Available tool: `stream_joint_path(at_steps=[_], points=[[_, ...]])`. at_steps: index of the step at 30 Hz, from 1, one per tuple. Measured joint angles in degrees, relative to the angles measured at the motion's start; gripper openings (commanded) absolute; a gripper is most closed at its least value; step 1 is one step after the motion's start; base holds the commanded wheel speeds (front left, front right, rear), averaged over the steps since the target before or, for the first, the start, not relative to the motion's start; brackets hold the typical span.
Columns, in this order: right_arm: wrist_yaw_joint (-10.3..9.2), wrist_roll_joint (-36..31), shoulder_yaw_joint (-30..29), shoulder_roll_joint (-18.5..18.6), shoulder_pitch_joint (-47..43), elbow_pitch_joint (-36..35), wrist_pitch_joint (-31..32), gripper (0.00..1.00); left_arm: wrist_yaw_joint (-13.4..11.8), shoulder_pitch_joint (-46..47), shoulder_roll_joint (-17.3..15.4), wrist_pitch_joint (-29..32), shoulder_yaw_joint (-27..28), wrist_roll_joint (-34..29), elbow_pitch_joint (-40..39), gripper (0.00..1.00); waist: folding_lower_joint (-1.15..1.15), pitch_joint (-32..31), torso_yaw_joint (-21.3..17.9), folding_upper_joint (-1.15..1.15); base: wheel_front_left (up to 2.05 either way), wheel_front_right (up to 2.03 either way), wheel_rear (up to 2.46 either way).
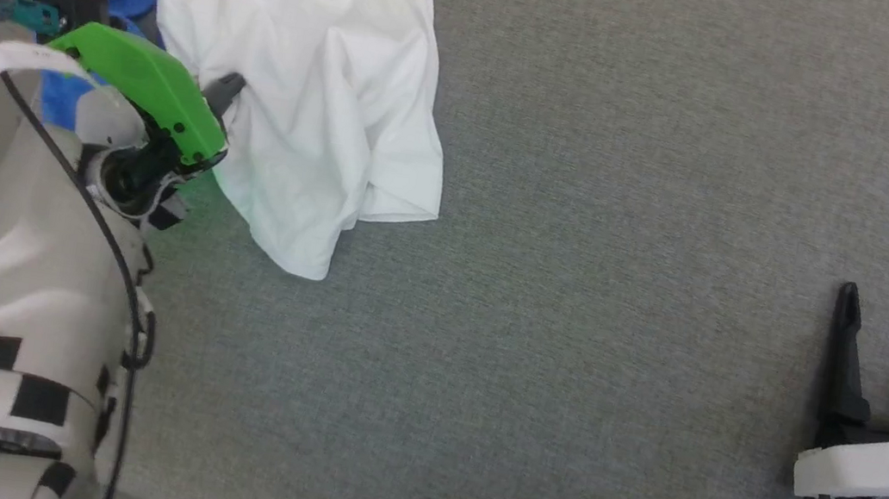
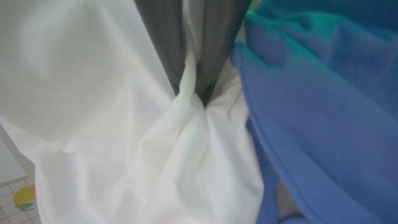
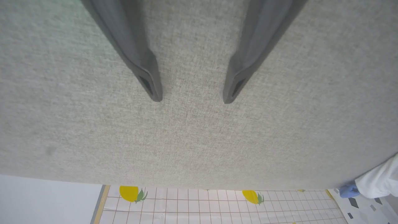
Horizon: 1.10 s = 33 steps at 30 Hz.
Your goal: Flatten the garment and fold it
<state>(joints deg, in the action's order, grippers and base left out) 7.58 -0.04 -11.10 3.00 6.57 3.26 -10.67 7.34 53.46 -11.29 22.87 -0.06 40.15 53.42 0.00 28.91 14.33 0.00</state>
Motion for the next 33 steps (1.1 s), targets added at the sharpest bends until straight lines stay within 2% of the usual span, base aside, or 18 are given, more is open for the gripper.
stream_joint_path(at_steps=[3,7,17,21,29,33], points=[[-0.02,0.0,0.0,0.3,0.2,1.4,-0.5,1.0,0.0,-0.2,1.0,-6.2,0.8,1.6,-1.2,0.0,0.0,-1.0,0.7,0.0,0.0,0.0,0.0],[-0.02,1.0,0.8,0.5,0.5,4.6,-1.1,1.0,0.0,0.7,-0.1,-12.5,1.0,2.7,-5.8,0.0,0.0,-3.7,1.5,0.0,0.0,0.0,0.0],[-0.01,5.3,3.5,-0.2,0.5,13.2,-3.5,1.0,0.0,10.1,-6.8,-14.9,-4.1,4.2,-22.9,0.0,0.0,-11.7,0.5,0.0,0.0,0.0,0.0],[-0.01,7.1,4.0,-0.2,0.5,15.9,-3.8,1.0,0.0,15.9,-7.7,-14.6,-6.0,4.1,-28.4,0.0,0.0,-14.1,-1.6,0.0,0.0,0.0,0.0],[-0.01,9.2,4.0,-0.2,-0.1,16.1,-4.0,1.0,0.0,24.5,-5.7,-14.8,-9.6,2.5,-32.3,0.0,0.0,-17.4,-8.1,0.0,0.0,0.0,0.0],[-0.01,9.3,3.2,-0.1,-1.0,15.8,-4.0,1.0,0.0,27.1,-2.8,-15.5,-10.4,2.3,-32.4,0.0,0.0,-18.3,-12.2,0.0,0.0,0.0,0.0]])
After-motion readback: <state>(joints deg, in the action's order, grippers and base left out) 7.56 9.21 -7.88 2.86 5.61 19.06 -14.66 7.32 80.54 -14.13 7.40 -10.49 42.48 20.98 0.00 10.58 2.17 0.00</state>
